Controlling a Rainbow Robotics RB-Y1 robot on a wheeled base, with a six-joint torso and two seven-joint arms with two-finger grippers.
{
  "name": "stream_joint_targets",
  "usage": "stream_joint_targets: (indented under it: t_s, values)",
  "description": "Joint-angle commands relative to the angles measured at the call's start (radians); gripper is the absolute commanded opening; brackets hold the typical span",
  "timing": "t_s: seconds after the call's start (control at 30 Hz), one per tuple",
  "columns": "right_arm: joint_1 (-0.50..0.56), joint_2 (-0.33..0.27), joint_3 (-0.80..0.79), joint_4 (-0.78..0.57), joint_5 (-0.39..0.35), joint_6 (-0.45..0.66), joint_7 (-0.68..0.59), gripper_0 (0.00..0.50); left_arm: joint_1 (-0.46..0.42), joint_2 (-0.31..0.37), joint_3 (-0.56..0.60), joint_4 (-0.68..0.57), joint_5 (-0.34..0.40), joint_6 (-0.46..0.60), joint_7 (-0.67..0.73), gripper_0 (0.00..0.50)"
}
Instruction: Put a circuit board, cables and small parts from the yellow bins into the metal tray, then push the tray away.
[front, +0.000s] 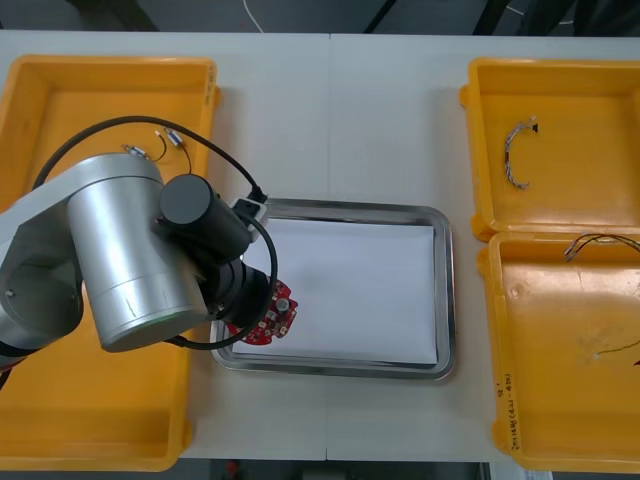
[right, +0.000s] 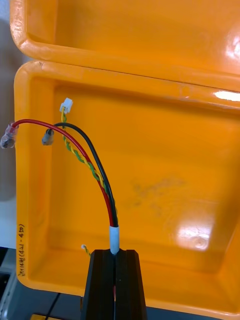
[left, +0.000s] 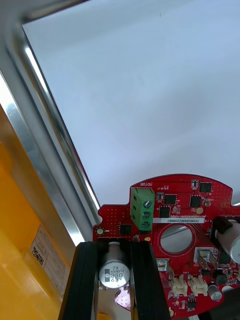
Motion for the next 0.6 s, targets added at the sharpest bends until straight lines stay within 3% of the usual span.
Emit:
stream_joint_targets:
  t_s: [0.03, 0.6]
  values:
    - [-0.01, -0.104, 0.03, -0.034, -0.013, -0.018, 0.048, 0.0, -0.035, -0.03, -0.058, 0.035, -0.054, -0.042, 0.045, 0.001]
    - [-0.08, -0.117, 0.078, 0.026, -0.025, -0.072, 0.119, 0.0, -0.035, -0.059, -0.164, 0.149, -0.161, -0.147, 0.081, 0.001]
